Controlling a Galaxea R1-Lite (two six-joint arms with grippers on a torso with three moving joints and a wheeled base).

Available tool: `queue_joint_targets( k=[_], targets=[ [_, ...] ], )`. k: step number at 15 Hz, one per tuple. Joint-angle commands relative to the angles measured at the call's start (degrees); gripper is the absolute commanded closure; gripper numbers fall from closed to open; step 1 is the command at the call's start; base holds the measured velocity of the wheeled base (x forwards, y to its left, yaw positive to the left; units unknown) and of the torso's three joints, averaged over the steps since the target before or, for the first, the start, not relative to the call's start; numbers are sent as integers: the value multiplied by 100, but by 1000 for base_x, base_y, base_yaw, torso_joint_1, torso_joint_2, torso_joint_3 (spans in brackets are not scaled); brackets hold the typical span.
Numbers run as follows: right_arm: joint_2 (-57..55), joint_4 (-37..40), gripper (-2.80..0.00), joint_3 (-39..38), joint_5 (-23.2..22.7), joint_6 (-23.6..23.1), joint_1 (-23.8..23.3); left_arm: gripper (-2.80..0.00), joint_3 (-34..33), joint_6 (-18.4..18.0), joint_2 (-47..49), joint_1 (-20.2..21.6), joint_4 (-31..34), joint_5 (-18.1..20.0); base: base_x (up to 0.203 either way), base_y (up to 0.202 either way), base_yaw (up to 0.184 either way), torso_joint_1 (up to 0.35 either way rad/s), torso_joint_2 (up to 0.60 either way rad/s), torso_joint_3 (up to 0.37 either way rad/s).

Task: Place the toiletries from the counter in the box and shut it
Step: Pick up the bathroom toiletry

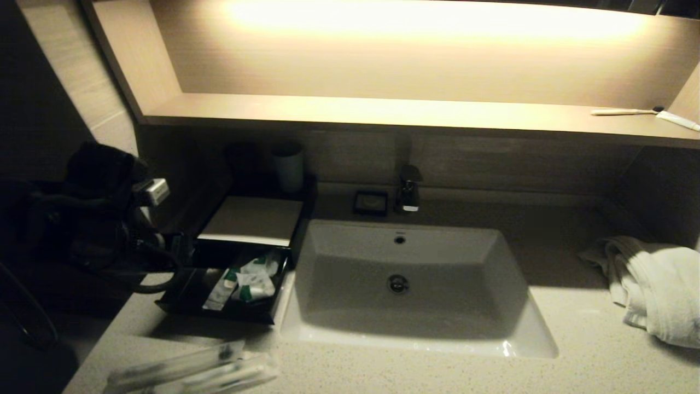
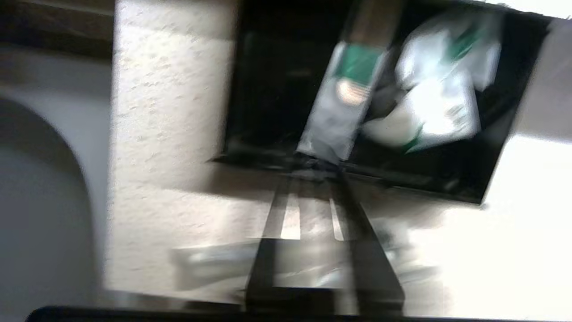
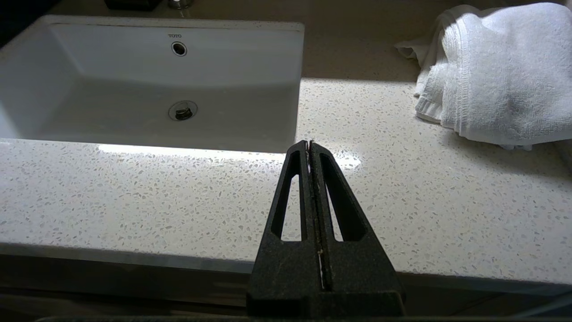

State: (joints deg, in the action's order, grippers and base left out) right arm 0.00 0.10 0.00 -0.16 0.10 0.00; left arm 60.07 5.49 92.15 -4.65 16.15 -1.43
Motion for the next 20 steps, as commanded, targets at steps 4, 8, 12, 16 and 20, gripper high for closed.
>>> queue_joint_targets(
  k=[4,8,12,16,20],
  targets=[
    [0,-1,0,0,-2,-1,-6,0,-664,-1491,-573,1168,-13,1107,0,0,0,0,0,0],
    [0,-1,0,0,-2,-1,0,0,-1456,-2708,-867,1604,-50,1670,0,0,0,0,0,0],
    [0,-1,0,0,-2,-1,0,0,-2080,-3495,-1127,1625,-59,1850,0,0,0,0,0,0],
    [0,-1,0,0,-2,-1,-5,0,-2480,-4045,-1502,1626,-51,2138,0,0,0,0,0,0],
    [0,-1,0,0,-2,-1,0,0,-2845,-4744,-1556,1621,-52,2147,0,0,0,0,0,0]
  ],
)
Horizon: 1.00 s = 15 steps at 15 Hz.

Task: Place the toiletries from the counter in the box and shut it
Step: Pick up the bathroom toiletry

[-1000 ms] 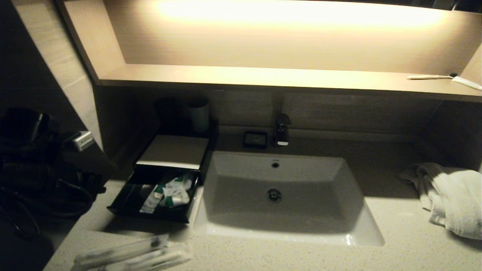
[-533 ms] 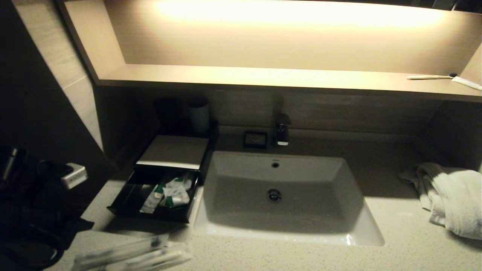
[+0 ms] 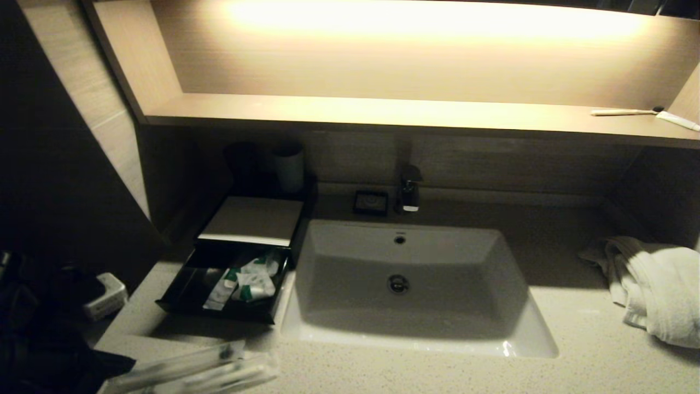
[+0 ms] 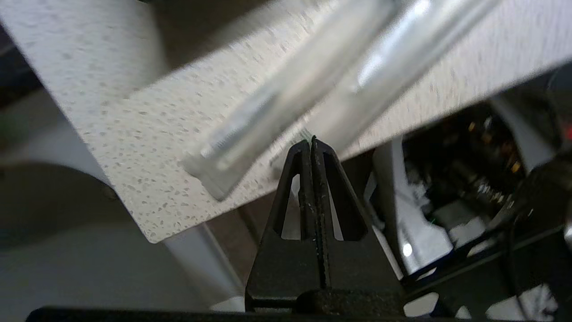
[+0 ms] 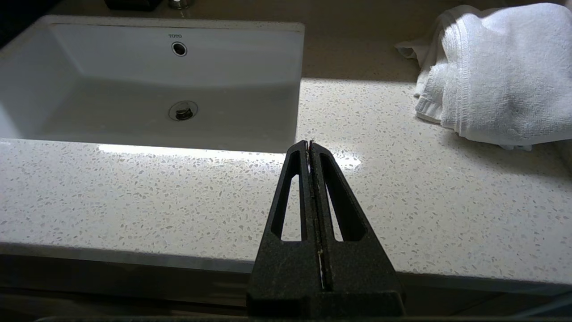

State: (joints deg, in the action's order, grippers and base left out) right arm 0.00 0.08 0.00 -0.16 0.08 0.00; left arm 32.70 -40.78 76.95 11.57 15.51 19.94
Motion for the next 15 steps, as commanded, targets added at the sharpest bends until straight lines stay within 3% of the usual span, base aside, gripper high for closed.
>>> queue_joint_targets(
  k=[1,4,7,8,10,15],
  targets=[
    [0,1,0,0,-2,1,0,0,-145,-185,-40,3,7,10,0,0,0,0,0,0],
    [0,1,0,0,-2,1,0,0,-469,-691,-116,-4,0,10,0,0,0,0,0,0],
    [0,1,0,0,-2,1,0,0,-602,-818,-154,-36,-4,18,0,0,0,0,0,0],
    [0,1,0,0,-2,1,0,0,-589,-818,-139,-41,-4,66,0,0,0,0,0,0],
    [0,1,0,0,-2,1,0,0,-603,-881,-63,-41,38,616,0,0,0,0,0,0],
    [0,1,0,0,-2,1,0,0,-754,-1447,50,-41,-4,642,0,0,0,0,0,0]
  ],
)
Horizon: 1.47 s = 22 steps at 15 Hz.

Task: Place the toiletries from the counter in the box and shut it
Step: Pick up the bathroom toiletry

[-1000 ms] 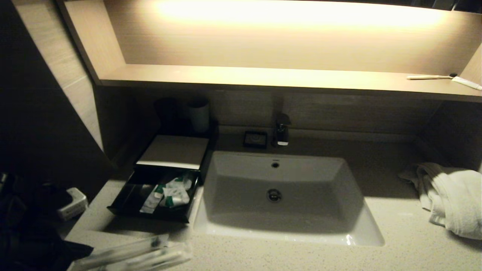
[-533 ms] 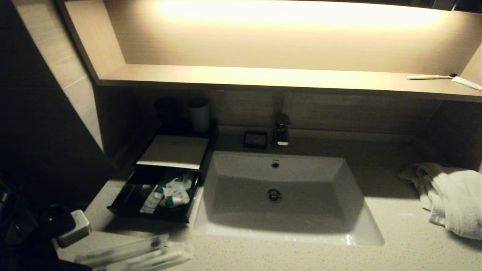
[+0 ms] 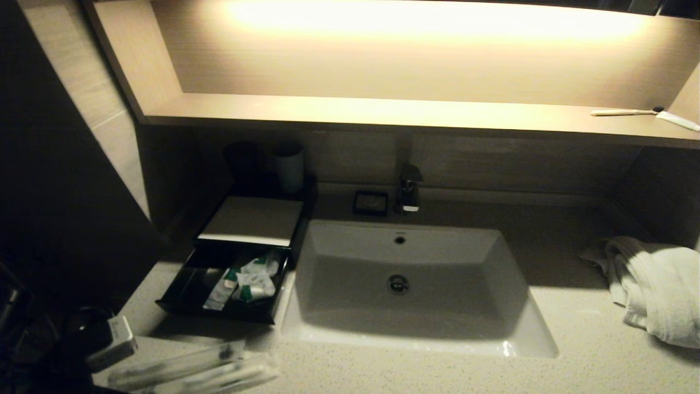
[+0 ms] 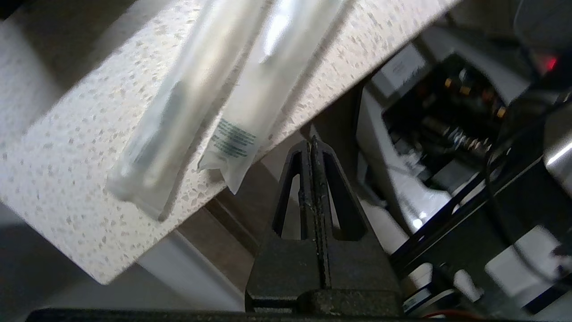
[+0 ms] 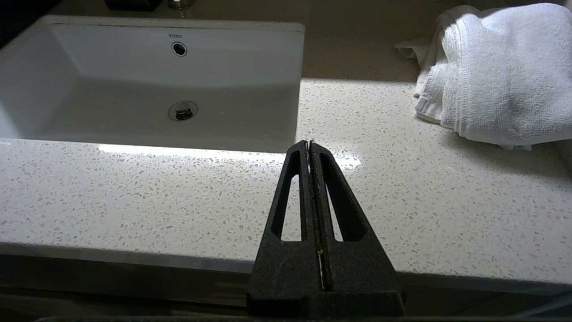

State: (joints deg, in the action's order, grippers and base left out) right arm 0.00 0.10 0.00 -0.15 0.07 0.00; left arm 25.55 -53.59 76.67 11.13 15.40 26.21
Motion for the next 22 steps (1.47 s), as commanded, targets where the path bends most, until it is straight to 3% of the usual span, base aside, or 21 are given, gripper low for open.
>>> queue_joint_targets(
  k=[1,5,14,17,22],
  targets=[
    [0,-1,0,0,-3,1,0,0,-57,-310,144,3,-1,16,0,0,0,0,0,0],
    [0,-1,0,0,-3,1,0,0,-75,-645,566,3,-207,7,0,0,0,0,0,0],
    [0,-1,0,0,-3,1,0,0,-39,-754,1703,160,-1492,-19,0,0,0,0,0,0],
    [0,-1,0,0,-3,1,0,0,-32,-970,1635,377,-1626,-11,0,0,0,0,0,0],
    [0,-1,0,0,-3,1,0,0,-32,-1031,1473,478,-1636,-1,0,0,0,0,0,0]
  ],
)
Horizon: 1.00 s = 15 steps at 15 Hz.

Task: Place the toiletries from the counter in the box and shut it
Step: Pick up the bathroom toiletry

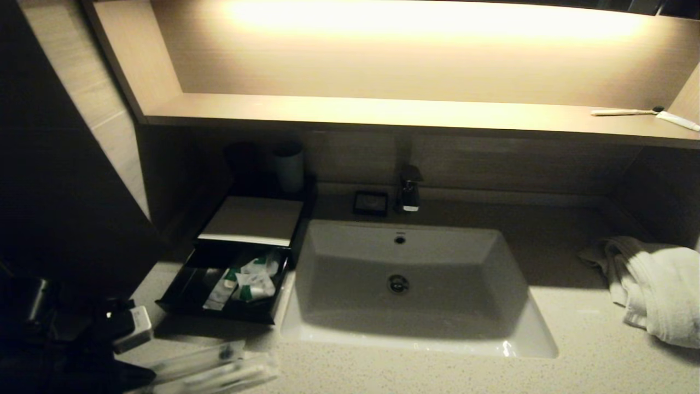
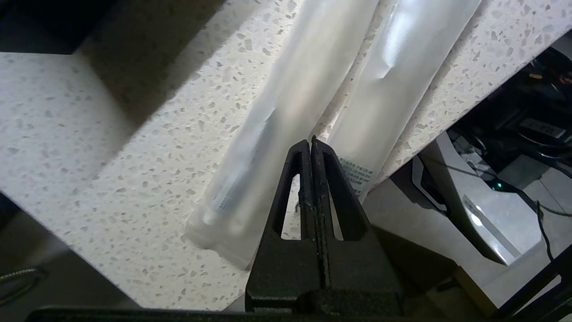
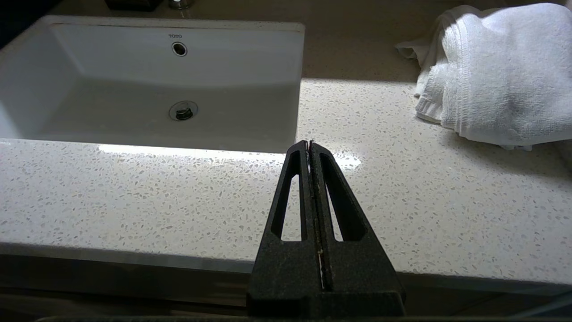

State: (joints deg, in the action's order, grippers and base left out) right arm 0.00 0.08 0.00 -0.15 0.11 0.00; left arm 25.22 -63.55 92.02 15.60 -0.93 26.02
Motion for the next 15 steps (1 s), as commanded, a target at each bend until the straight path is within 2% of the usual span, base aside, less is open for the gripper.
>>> queue_joint_targets(
  k=[1,3,4,10,15],
  targets=[
    [0,0,0,0,-3,-2,0,0,0,-47,-70,51,-10,44,0,0,0,0,0,0],
    [0,0,0,0,-3,-2,0,0,-2,-123,-70,91,-13,61,0,0,0,0,0,0],
    [0,0,0,0,-3,-2,0,-280,-1,-205,-61,137,-13,61,0,0,0,0,0,0],
    [0,0,0,0,-3,-2,0,-280,-37,-790,27,481,-1,96,0,0,0,0,0,0],
    [0,0,0,0,-3,-2,0,-280,-158,-1110,99,507,9,292,0,0,0,0,0,0]
  ],
)
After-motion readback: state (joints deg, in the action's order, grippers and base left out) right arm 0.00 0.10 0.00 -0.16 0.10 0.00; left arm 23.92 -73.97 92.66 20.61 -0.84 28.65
